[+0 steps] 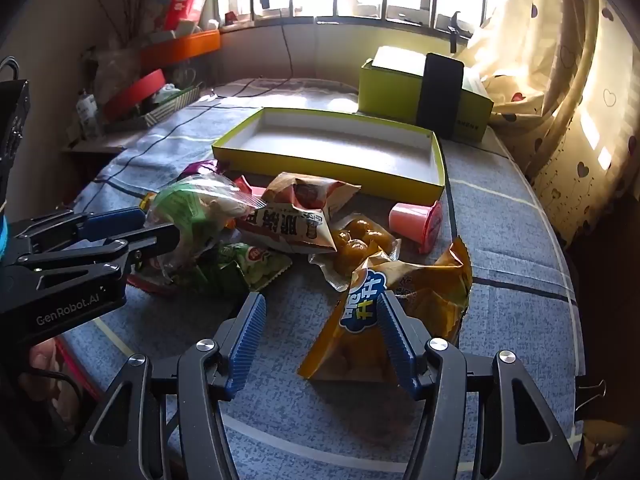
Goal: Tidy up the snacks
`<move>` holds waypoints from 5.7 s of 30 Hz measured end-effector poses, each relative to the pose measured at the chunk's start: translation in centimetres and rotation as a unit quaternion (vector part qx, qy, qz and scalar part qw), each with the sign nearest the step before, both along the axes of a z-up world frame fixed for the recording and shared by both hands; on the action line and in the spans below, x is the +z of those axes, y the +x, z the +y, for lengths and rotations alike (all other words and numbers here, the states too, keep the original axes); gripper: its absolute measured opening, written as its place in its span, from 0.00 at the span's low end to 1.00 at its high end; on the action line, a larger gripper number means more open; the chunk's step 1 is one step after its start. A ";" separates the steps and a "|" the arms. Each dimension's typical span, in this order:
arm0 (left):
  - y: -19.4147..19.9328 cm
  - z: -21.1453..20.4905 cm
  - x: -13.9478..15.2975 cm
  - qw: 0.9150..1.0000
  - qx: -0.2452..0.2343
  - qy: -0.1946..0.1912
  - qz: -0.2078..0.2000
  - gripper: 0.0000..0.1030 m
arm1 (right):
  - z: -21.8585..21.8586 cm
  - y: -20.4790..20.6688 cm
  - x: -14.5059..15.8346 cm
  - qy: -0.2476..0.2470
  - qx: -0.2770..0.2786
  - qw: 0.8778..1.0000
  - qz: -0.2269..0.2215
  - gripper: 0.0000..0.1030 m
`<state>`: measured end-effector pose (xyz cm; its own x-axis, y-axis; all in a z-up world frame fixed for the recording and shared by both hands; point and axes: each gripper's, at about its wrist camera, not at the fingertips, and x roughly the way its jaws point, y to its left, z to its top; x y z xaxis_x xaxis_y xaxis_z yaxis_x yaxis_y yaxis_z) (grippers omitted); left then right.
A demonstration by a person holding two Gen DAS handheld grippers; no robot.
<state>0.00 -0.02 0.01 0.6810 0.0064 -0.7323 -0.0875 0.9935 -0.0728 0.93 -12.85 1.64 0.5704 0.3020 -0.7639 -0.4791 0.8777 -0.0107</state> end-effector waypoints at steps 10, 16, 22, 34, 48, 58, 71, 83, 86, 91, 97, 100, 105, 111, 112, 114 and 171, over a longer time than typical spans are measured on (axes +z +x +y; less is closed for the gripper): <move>-0.1 -0.1 0.0 1.000 0.000 0.000 0.000 0.46 | 0.1 0.0 -0.1 -0.001 0.000 1.000 0.002 0.57; -0.1 0.0 -0.1 1.000 -0.001 -0.002 0.002 0.46 | 0.0 0.0 -0.1 -0.001 0.000 1.000 0.002 0.57; -0.1 0.0 -0.1 1.000 -0.001 -0.002 0.003 0.46 | 0.0 0.0 -0.1 -0.001 0.000 1.000 0.003 0.57; -0.1 0.0 -0.5 1.000 -0.001 -0.002 0.003 0.46 | 0.0 0.0 -0.1 -0.002 0.001 1.000 0.003 0.57; -0.2 0.0 -0.6 1.000 -0.001 -0.004 0.003 0.46 | -0.1 -0.1 -0.1 -0.001 0.000 1.000 0.004 0.57; -0.8 0.1 -1.1 1.000 -0.004 -0.013 0.001 0.46 | -0.1 -0.1 -0.1 -0.001 0.000 1.000 0.004 0.57; -1.0 0.4 -0.6 0.999 -0.009 -0.033 0.001 0.46 | -0.3 -0.1 -0.1 0.001 0.000 1.000 0.004 0.57; -1.1 0.4 -0.3 0.999 -0.013 -0.043 0.000 0.46 | -0.9 -0.5 0.5 0.021 -0.004 1.000 0.002 0.57; -1.2 0.3 -0.2 0.999 -0.015 -0.045 -0.001 0.46 | -1.0 -0.5 0.5 0.023 -0.004 1.000 0.001 0.57; -1.5 0.3 0.1 0.999 -0.016 -0.046 -0.005 0.46 | -1.0 -0.5 0.6 0.023 -0.004 1.000 0.001 0.57; -1.6 0.2 0.3 0.999 -0.011 -0.040 -0.004 0.46 | -1.0 -0.8 1.1 0.026 -0.003 1.000 -0.003 0.57; -1.7 0.2 0.5 0.999 -0.008 -0.035 -0.006 0.46 | -1.0 -0.8 1.1 0.026 -0.003 1.000 -0.003 0.57; -1.7 -0.1 0.5 0.999 -0.012 -0.028 -0.009 0.46 | -1.0 -0.8 1.1 0.027 -0.004 1.000 -0.003 0.57; -1.8 -0.3 0.7 0.999 -0.022 -0.026 -0.018 0.46 | -1.0 -0.7 1.4 0.031 -0.006 0.999 -0.002 0.57; -1.8 -0.3 0.8 0.999 -0.023 -0.025 -0.020 0.46 | -1.0 -0.7 1.5 0.033 -0.007 0.999 -0.002 0.57; -1.8 -0.3 0.8 0.999 -0.026 -0.025 -0.021 0.46 | -1.2 -0.5 1.6 0.036 -0.010 0.999 -0.002 0.58; 3.7 1.8 -1.7 0.997 -0.080 -0.021 -0.005 0.61 | -6.3 3.6 -2.4 0.097 -0.110 0.987 0.067 0.70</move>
<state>3.72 1.77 -1.73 0.6787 -0.1332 -0.7222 0.0731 0.9908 -0.1140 4.58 -19.17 -0.76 0.5363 0.3303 -0.7767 -0.2630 0.9398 0.2181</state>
